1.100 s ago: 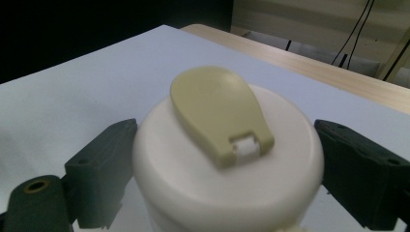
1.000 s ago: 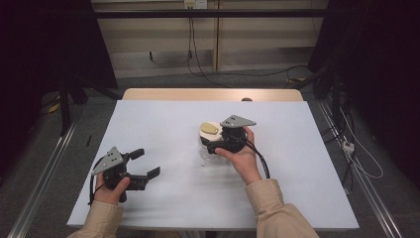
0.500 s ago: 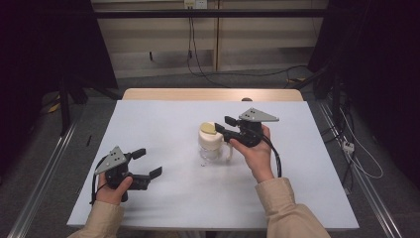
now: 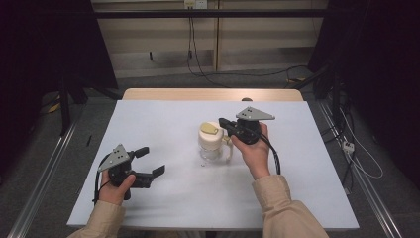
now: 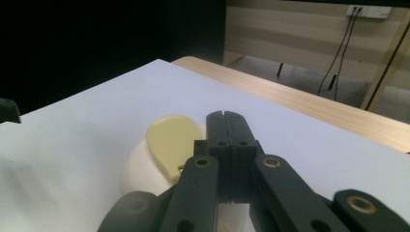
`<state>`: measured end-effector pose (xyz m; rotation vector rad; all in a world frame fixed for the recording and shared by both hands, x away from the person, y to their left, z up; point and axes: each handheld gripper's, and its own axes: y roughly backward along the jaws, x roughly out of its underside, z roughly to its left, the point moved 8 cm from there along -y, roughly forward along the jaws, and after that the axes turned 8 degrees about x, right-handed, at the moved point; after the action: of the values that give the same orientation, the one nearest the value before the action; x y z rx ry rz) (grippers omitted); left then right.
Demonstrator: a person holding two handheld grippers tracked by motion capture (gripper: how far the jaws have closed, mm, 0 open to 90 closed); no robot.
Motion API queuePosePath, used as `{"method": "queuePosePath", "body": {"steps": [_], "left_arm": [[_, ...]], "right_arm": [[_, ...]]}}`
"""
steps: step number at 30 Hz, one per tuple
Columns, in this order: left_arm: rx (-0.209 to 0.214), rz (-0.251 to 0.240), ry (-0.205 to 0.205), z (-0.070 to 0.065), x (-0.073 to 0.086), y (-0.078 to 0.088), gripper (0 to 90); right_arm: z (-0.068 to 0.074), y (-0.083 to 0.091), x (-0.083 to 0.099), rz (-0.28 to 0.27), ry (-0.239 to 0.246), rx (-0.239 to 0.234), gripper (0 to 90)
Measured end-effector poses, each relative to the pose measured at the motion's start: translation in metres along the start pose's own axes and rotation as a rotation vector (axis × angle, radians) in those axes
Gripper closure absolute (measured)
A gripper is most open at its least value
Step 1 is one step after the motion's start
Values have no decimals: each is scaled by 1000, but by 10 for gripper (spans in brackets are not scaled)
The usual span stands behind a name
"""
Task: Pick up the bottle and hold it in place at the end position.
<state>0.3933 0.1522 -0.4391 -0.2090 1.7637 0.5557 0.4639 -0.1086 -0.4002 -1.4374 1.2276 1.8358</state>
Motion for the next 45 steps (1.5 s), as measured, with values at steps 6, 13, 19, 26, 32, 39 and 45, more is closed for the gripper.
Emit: {"method": "queuePosePath", "body": {"steps": [6,13,19,26,32,39,45], "left_arm": [[5,15,25,-1,-4,-7,61],[23,24,27,-3,-12,-16,62],[25,12,36,-3,-18,-26,62],[32,19,62,0,-25,-43,55],[38,41,63,2,-33,-53,55],[17,63,28,6,-38,-61,59],[34,49,30,9,-44,-68,63]], "right_arm": [[1,-8,5,21,-8,-14,900],[-2,-14,8,21,1,-24,900],[-1,-16,10,26,33,-40,900],[1,-19,10,28,72,-45,900],[1,-20,10,22,58,-53,900],[1,-20,10,18,67,-55,900],[0,-20,10,18,64,-56,900]]}}
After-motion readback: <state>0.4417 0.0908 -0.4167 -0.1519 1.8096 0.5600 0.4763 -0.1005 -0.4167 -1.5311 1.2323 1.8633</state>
